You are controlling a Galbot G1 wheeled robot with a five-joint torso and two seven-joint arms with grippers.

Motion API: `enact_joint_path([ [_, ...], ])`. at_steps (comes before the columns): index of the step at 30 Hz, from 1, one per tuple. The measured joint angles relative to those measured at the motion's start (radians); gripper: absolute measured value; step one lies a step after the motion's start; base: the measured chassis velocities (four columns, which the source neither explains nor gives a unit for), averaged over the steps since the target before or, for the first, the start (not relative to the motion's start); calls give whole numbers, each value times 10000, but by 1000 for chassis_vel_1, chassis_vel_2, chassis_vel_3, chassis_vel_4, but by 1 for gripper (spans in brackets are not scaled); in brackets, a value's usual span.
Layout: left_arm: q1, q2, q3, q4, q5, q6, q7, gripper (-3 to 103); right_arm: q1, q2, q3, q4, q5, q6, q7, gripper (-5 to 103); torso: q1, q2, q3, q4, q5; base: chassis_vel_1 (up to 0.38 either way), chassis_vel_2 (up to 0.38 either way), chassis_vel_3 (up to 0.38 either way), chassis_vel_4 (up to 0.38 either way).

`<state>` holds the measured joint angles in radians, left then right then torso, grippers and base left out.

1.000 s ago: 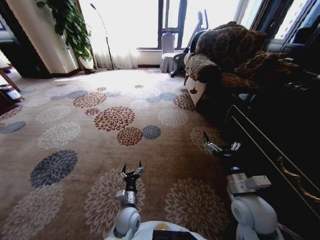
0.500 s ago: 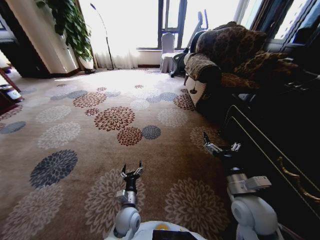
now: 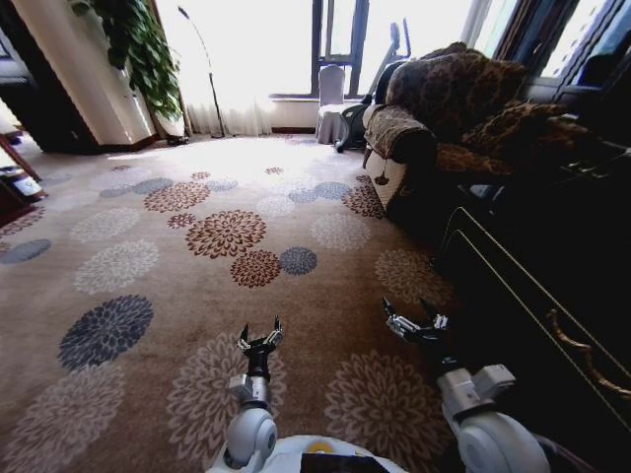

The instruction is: Pick up the trash from the ground and place it into the trash bin.

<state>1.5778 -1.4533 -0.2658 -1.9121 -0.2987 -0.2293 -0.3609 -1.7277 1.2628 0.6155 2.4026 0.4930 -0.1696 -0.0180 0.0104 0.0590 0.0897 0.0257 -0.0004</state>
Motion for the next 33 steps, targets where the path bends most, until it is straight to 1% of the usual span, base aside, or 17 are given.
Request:
enact_joint_path([
  [4,0,0,0,0,0,0,0,100,-10,41,3,-150,-229,158,0,100,0,0,0,0,0,0,0,0,0],
  [6,0,-1,0,0,0,0,0,100,-53,97,-24,-296,-605,395,0,100,0,0,0,0,0,0,0,0,0],
  [10,0,0,0,0,0,0,0,100,-32,179,-71,-441,-919,609,-2,100,0,0,0,0,0,0,0,0,0],
  [13,-1,0,0,0,0,0,0,100,1,337,-103,-835,-1482,1162,-2,100,0,0,1,0,1,0,0,0,0],
  [14,-1,0,0,0,0,0,0,100,1,337,-103,-835,-1482,1162,-2,100,0,0,1,0,1,0,0,0,0],
  [16,0,-1,0,0,0,0,0,100,-48,373,-102,-1040,-1751,1437,-2,100,0,0,1,0,1,0,0,0,0],
  [17,0,-1,0,0,0,0,0,100,-181,350,-74,-1168,-1945,1704,-2,100,0,0,1,0,2,0,0,0,0],
  [21,0,0,0,0,0,0,0,100,-363,211,81,-1006,-1876,1744,-2,100,0,0,0,0,1,0,0,0,0],
  [25,0,-1,0,0,0,0,0,100,-277,236,81,-919,-1792,1672,-2,100,0,0,0,0,1,0,0,0,0],
  [28,0,0,0,0,0,0,0,100,-128,499,-129,-696,-1531,1532,-3,100,0,0,1,0,2,0,0,0,0],
  [33,0,0,0,1,0,0,0,100,-262,700,-189,-525,-1568,1476,-3,100,0,0,2,0,8,0,0,0,0],
])
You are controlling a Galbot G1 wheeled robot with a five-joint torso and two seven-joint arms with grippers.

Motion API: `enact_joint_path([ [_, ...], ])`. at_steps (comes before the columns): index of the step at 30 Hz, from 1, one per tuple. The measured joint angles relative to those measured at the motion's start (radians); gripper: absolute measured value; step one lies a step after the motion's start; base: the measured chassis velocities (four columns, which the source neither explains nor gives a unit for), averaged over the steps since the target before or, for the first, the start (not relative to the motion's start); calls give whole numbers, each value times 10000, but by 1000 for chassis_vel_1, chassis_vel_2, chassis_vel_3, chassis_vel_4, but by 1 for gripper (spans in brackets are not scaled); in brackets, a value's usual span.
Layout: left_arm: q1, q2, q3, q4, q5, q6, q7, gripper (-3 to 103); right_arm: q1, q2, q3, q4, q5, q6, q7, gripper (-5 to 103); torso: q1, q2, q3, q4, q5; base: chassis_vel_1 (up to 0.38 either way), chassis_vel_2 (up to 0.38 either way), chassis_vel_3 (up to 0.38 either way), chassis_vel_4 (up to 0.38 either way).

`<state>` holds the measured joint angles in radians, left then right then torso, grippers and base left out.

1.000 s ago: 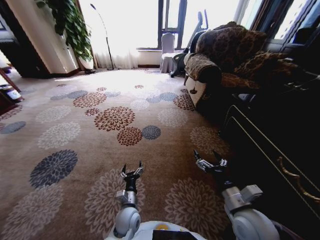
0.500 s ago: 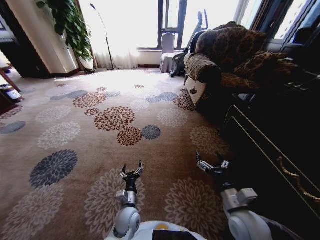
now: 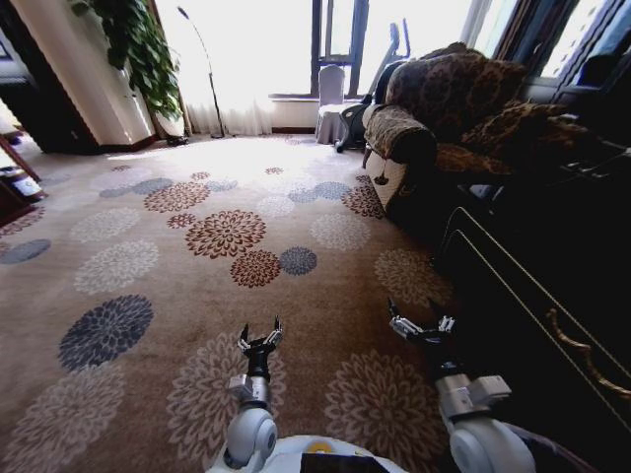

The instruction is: Pick up the trash from the ground and place it into the trash bin.

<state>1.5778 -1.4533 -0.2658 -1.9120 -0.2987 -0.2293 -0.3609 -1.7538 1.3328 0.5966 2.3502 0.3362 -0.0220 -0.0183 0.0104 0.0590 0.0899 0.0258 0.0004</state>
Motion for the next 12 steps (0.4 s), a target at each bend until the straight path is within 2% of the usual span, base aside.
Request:
enact_joint_path([
  [12,0,0,0,0,0,0,0,100,-166,45,70,76,-134,-74,0,100,0,0,0,0,0,0,0,0,0],
])
